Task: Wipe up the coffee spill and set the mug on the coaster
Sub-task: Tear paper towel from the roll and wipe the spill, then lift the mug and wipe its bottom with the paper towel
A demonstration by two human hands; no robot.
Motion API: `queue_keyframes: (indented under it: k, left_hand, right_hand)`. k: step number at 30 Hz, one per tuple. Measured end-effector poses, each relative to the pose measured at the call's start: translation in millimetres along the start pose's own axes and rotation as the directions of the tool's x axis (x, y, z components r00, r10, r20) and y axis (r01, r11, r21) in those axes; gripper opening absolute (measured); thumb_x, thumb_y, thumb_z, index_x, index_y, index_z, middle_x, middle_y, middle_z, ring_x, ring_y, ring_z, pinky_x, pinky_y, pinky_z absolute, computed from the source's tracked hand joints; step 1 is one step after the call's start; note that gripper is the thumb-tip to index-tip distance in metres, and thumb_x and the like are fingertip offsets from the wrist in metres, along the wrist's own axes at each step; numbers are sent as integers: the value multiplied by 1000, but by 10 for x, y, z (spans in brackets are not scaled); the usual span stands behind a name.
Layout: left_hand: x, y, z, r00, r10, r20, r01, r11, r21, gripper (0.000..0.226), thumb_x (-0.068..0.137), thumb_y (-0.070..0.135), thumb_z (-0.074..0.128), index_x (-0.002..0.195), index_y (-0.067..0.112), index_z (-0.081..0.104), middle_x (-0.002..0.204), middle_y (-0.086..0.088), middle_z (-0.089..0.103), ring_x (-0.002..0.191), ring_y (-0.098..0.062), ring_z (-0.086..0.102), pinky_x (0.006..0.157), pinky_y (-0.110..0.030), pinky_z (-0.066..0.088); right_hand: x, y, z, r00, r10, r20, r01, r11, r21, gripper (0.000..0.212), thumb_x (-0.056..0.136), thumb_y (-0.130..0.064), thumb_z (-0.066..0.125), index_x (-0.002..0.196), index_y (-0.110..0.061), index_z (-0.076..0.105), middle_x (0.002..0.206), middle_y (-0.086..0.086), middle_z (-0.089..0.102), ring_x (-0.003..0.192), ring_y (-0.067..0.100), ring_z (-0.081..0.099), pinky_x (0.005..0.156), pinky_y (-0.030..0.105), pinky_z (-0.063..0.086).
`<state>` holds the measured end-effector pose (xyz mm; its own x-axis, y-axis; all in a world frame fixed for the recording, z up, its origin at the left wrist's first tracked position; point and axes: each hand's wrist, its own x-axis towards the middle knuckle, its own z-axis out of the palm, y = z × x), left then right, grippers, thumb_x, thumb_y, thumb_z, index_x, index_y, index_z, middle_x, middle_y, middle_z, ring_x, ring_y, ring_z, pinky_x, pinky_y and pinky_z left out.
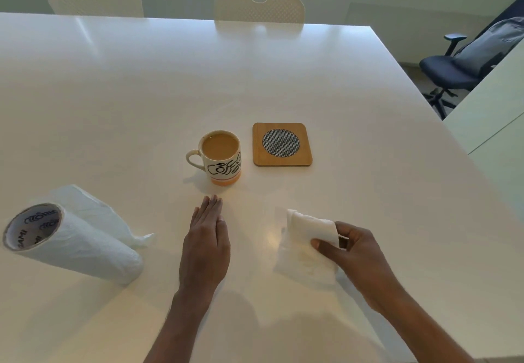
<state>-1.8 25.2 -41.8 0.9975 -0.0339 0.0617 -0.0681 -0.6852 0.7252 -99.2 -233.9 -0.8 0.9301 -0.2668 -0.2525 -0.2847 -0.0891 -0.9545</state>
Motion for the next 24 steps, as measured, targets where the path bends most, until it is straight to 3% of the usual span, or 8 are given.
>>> queue_keyframes:
  k: [3,5,7,10,14,16,20,24]
  left_hand:
    - [-8,20,-18,1000,10,14,-10,1000,-3,48,111,10,39,158,8,47,166,-3,44,159,-12,31,130,-27,16]
    - [-13,41,-26,1000,16,23,-16,1000,-5,48,111,9,39,159,8,45,167,-4,43,160,-12,29,130,-27,15]
    - [-26,69,-43,1000,4,16,-3,1000,-31,48,111,8,40,158,7,46,166,-5,44,159,-13,32,130,-26,16]
    - [-38,167,-86,999,9,-53,-15,994,-104,45,108,9,48,153,7,54,159,-7,54,151,-18,45,125,-30,30]
    - [14,362,-159,997,12,-71,-29,970,-241,42,105,36,53,144,26,63,147,11,60,135,-4,53,115,-28,39]
    - [85,436,-211,998,-40,54,59,903,-426,48,96,56,51,139,38,63,147,17,62,133,-1,58,116,-33,44]
    - [248,520,-268,865,75,496,403,486,-776,71,91,68,63,148,26,60,139,0,73,130,-20,69,109,-44,56]
    - [360,450,-320,795,168,583,424,533,-732,59,85,44,85,140,32,67,136,-8,73,126,-29,70,101,-46,60]
  right_hand:
    - [146,28,25,981,-146,-125,101,945,-310,19,85,-9,88,77,-23,79,77,-10,74,66,12,64,63,17,49]
    - [248,12,49,968,-187,-165,121,931,-344,16,86,-10,87,78,-20,79,75,-7,72,67,17,63,62,18,47]
    - [342,-26,39,981,-115,-158,83,978,-194,6,93,-13,81,91,-19,83,85,2,81,82,30,75,73,29,57]
    - [445,-157,44,1000,10,-6,-9,977,212,21,98,-15,73,118,-17,80,110,10,84,106,32,79,90,42,66]
    - [555,-359,127,982,59,180,-137,877,462,48,90,-16,74,137,-14,66,124,20,78,105,31,79,77,37,66]
    - [599,-418,195,969,61,239,-179,842,509,49,88,-12,75,137,-14,67,123,22,78,98,27,80,72,33,66]
    - [660,-508,350,945,27,325,-185,866,464,38,85,-8,78,123,-14,78,119,20,79,103,29,80,79,34,67]
    - [732,-557,412,913,13,407,-169,922,348,34,89,-5,76,123,-7,78,119,22,78,106,31,77,83,37,65]
